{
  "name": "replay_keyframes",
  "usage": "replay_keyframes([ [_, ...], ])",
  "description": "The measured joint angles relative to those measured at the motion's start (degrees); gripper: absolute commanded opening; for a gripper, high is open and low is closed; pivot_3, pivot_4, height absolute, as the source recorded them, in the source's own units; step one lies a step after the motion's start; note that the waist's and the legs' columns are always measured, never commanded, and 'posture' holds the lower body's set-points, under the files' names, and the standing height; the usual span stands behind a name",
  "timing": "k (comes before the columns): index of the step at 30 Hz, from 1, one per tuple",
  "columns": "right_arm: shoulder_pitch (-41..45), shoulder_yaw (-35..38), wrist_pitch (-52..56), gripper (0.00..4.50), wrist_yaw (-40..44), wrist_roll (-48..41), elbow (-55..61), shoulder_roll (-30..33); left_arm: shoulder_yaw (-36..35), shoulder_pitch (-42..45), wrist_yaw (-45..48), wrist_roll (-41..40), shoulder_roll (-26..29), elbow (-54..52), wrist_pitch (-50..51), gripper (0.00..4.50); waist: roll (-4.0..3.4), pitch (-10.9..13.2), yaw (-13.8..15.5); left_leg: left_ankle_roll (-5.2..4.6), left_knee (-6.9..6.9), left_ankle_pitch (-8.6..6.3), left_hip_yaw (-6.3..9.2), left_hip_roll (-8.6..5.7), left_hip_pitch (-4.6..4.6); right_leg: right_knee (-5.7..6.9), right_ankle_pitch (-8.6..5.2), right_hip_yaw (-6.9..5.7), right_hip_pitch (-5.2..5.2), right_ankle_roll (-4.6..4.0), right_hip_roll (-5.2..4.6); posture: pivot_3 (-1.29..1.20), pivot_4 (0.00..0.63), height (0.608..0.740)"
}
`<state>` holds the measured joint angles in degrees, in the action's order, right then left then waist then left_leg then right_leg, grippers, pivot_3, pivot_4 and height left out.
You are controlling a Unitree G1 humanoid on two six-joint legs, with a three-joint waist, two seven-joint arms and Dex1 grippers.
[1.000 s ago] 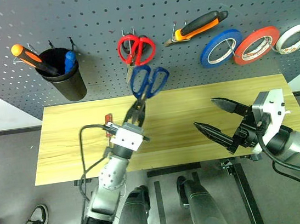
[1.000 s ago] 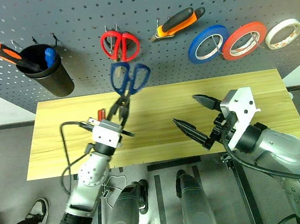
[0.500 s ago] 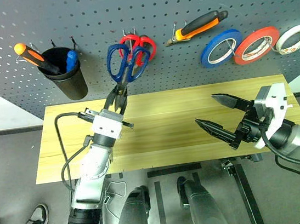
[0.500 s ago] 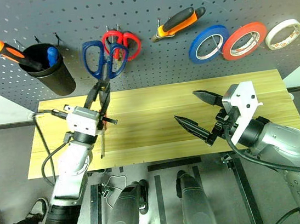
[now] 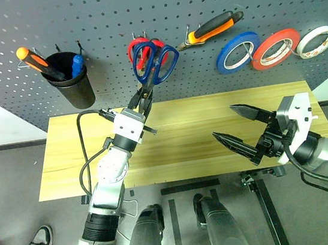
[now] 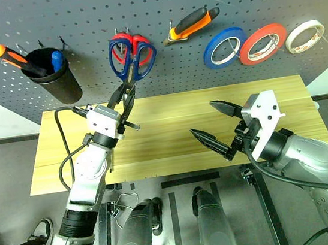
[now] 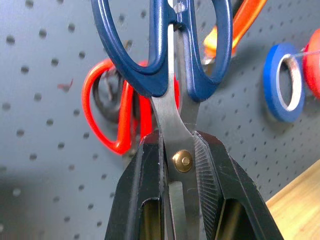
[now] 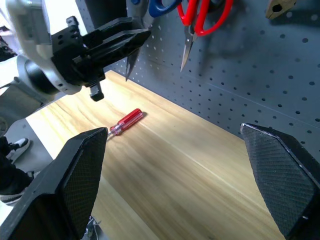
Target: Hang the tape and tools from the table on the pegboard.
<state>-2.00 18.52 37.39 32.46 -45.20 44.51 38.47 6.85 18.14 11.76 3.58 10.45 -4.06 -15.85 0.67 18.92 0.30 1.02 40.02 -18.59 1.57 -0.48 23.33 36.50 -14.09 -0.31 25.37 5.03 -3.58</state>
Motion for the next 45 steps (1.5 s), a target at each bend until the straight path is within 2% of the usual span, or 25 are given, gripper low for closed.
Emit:
replay_keyframes([
  [22,-0.45,0.02,-0.12,4.50,-0.69,-0.12,0.07,0.85,-0.96,4.28,0.45,-0.23,-0.35,8.02,0.45,0.54,0.00,0.00,-0.06,-0.01,0.06,0.00,-0.01,0.00,0.00,0.06,0.00,0.00,0.00,0.00,0.00,-0.04,0.322,0.740],
  [32,-0.42,0.22,-0.15,4.50,-0.74,-0.29,0.12,1.10,-1.98,11.01,-4.14,2.24,-0.94,20.79,-2.60,0.50,0.02,0.00,-0.15,-0.01,0.09,0.01,-0.02,-0.03,-0.02,0.14,0.00,0.00,0.01,0.00,0.02,-0.04,0.323,0.740],
  [40,-0.45,0.41,-0.19,4.50,-0.71,-1.12,0.29,1.32,-2.04,13.56,-7.99,4.00,-2.02,25.71,-4.23,0.49,0.03,-0.01,-0.94,-0.01,0.10,0.02,-0.03,-0.04,-0.05,0.25,0.00,0.00,0.01,0.00,0.00,-0.04,0.317,0.740],
  [45,-0.44,0.41,-0.25,4.50,-0.71,-1.09,0.29,1.35,-2.04,12.85,-8.43,4.46,-1.89,25.71,-3.72,2.08,0.03,-0.01,-1.12,0.01,0.11,0.03,-0.04,-0.04,-0.09,0.33,0.00,0.02,0.02,0.00,0.00,-0.03,0.312,0.740],
])
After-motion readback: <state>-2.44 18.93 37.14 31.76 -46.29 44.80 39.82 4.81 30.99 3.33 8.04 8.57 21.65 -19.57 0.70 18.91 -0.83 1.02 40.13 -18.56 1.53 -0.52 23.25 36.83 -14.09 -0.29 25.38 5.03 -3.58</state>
